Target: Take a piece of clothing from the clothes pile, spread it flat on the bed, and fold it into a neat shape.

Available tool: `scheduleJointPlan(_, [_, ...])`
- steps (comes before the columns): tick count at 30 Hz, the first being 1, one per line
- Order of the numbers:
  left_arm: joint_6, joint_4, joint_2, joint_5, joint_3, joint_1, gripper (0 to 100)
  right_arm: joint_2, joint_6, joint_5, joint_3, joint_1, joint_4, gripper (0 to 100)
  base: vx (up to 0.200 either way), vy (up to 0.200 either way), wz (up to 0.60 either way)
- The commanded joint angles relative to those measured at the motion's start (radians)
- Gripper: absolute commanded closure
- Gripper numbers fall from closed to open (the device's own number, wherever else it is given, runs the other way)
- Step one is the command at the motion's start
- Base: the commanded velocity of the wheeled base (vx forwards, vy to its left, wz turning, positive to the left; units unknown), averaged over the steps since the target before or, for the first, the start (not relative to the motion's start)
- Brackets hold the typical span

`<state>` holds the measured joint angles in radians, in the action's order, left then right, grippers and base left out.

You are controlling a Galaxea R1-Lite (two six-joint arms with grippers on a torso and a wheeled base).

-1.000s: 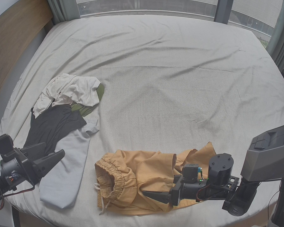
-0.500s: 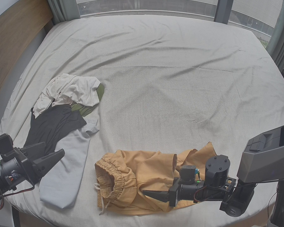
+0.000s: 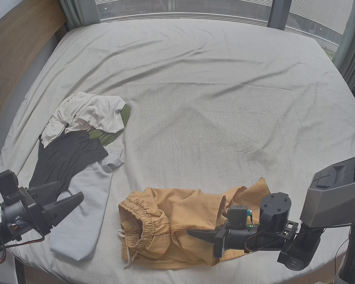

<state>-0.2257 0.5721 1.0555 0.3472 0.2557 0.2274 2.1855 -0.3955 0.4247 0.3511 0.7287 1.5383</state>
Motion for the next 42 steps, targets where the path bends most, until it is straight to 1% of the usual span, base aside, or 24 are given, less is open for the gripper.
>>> scheduleJointPlan(1, [0.062, -0.006, 0.018, 0.027, -0.053, -0.003, 0, -0.132, -0.023, -0.014, -0.093, -0.011, 0.0, 100, 0.0, 0.0, 0.0])
scheduleJointPlan(3, [0.088, -0.008, 0.034, 0.029, -0.066, -0.003, 0, -0.171, -0.022, -0.014, -0.133, -0.037, 0.0, 100, 0.0, 0.0, 0.0])
scheduleJointPlan(7, [0.065, 0.003, 0.1, 0.032, -0.039, 0.0, 0, -0.217, -0.022, -0.011, -0.184, -0.081, 0.0, 100, 0.0, 0.0, 0.0])
scheduleJointPlan(10, [0.005, 0.005, 0.149, 0.045, -0.016, 0.006, 0, -0.263, -0.022, -0.009, -0.221, -0.109, 0.0, 100, 0.0, 0.0, 0.0])
scheduleJointPlan(14, [-0.073, 0.006, 0.185, 0.096, 0.014, 0.064, 0, -0.303, -0.02, -0.009, -0.244, -0.143, 0.0, 100, 0.0, 0.0, 0.0])
scheduleJointPlan(15, [-0.073, 0.006, 0.185, 0.096, 0.014, 0.064, 0, -0.303, -0.02, -0.009, -0.244, -0.143, 0.0, 100, 0.0, 0.0, 0.0])
scheduleJointPlan(16, [-0.106, 0.017, 0.208, 0.101, 0.037, 0.084, 0, -0.317, -0.022, -0.007, -0.247, -0.16, 0.0, 100, 0.0, 0.0, 0.0])
scheduleJointPlan(19, [-0.15, 0.063, 0.262, 0.108, 0.056, 0.116, 0, -0.328, -0.022, -0.007, -0.262, -0.183, 0.0, 100, 0.0, 0.0, 0.0])
scheduleJointPlan(23, [-0.147, 0.164, 0.354, 0.107, 0.043, 0.147, 0, -0.332, -0.02, -0.007, -0.279, -0.216, 0.0, 100, 0.0, 0.0, 0.0])
scheduleJointPlan(27, [-0.145, 0.21, 0.417, 0.105, 0.042, 0.161, 0, -0.342, -0.022, -0.006, -0.284, -0.241, 0.0, 100, 0.0, 0.0, 0.0])
scheduleJointPlan(29, [-0.149, 0.242, 0.469, 0.101, 0.042, 0.187, 0, -0.354, -0.023, 0.003, -0.284, -0.265, -0.001, 100, 0.0, 0.0, 0.0])
scheduleJointPlan(33, [-0.152, 0.255, 0.498, 0.101, 0.036, 0.222, 0, -0.354, -0.022, 0.025, -0.296, -0.29, 0.0, 100, 0.0, 0.0, 0.0])
scheduleJointPlan(42, [-0.147, 0.256, 0.552, 0.078, 0.028, 0.26, 0, -0.359, -0.023, 0.025, -0.311, -0.296, 0.0, 100, 0.0, 0.0, 0.0])
